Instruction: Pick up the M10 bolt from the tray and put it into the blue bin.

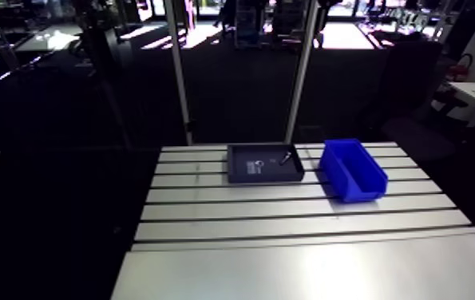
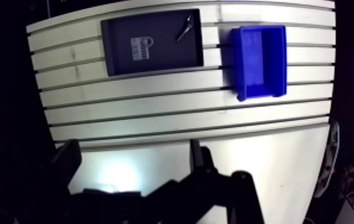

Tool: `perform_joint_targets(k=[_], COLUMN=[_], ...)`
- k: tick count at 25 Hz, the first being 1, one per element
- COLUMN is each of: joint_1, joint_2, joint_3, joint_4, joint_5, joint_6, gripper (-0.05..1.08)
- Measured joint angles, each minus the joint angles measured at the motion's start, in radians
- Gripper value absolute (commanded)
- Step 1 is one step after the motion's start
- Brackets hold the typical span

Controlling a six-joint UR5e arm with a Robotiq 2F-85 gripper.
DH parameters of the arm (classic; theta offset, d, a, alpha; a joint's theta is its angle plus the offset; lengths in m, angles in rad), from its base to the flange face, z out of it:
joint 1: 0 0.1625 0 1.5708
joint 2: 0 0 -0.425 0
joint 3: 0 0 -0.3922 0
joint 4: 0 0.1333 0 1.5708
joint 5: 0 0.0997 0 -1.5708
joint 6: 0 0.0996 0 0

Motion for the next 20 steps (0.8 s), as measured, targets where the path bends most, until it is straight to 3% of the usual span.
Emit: perform_joint_targets(k=[20], joint_1=[0.001], joint_2=[0.008], joint_3=[0.001], joint_4=[-0.014], joint_5=[0.002], joint_6=[0.003], gripper=[0.00])
